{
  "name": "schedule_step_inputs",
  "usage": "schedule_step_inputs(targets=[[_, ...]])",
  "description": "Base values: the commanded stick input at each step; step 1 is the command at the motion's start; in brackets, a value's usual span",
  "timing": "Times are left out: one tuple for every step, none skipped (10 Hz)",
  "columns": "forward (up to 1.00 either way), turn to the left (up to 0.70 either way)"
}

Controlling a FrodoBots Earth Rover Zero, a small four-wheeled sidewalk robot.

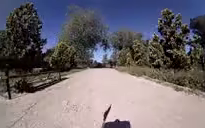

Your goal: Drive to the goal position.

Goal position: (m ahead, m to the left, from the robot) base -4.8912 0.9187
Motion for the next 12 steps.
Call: schedule_step_inputs(targets=[[1.0, 0.04], [1.0, 0.04], [1.0, 0.04], [1.0, 0.04], [1.0, 0.04], [1.0, 0.04], [1.0, 0.04], [1.0, 0.04], [1.0, 0.04], [1.0, 0.04], [1.0, 0.04], [1.0, 0.04]])
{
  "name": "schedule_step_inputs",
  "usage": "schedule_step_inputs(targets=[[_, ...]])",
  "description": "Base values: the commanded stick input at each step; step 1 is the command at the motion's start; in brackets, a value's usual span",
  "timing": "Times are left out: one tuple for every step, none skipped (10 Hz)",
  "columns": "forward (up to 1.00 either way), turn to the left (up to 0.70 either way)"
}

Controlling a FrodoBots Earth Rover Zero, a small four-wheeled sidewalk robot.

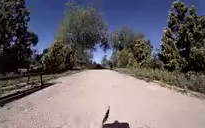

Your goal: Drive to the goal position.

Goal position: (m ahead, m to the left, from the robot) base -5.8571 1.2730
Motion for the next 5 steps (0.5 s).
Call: schedule_step_inputs(targets=[[1.0, 0.04], [1.0, 0.04], [1.0, 0.04], [1.0, 0.04], [1.0, 0.04]])
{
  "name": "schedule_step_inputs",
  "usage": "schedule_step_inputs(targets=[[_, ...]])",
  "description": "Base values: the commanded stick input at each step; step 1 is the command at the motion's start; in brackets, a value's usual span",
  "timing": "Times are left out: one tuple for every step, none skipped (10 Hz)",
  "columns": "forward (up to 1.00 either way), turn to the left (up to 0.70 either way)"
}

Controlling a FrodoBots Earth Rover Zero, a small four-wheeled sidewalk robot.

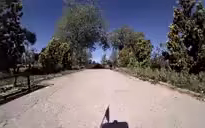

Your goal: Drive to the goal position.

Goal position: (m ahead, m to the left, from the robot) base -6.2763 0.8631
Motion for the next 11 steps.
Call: schedule_step_inputs(targets=[[1.0, 0.04], [1.0, 0.04], [1.0, 0.04], [1.0, 0.04], [1.0, 0.04], [1.0, 0.04], [1.0, 0.04], [1.0, 0.04], [1.0, 0.04], [1.0, 0.04], [1.0, 0.04]])
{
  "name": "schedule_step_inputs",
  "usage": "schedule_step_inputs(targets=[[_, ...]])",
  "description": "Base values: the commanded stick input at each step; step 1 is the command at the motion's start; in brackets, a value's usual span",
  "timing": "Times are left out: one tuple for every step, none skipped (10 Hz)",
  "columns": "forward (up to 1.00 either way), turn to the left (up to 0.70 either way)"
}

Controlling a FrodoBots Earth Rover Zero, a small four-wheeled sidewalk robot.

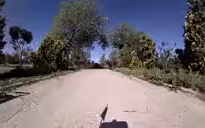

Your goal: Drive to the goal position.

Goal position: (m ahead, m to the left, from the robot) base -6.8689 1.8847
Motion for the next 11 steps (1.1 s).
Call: schedule_step_inputs(targets=[[1.0, 0.04], [1.0, 0.04], [1.0, 0.04], [1.0, 0.04], [1.0, 0.04], [1.0, 0.04], [1.0, 0.04], [1.0, 0.04], [1.0, 0.04], [1.0, 0.04], [1.0, 0.04]])
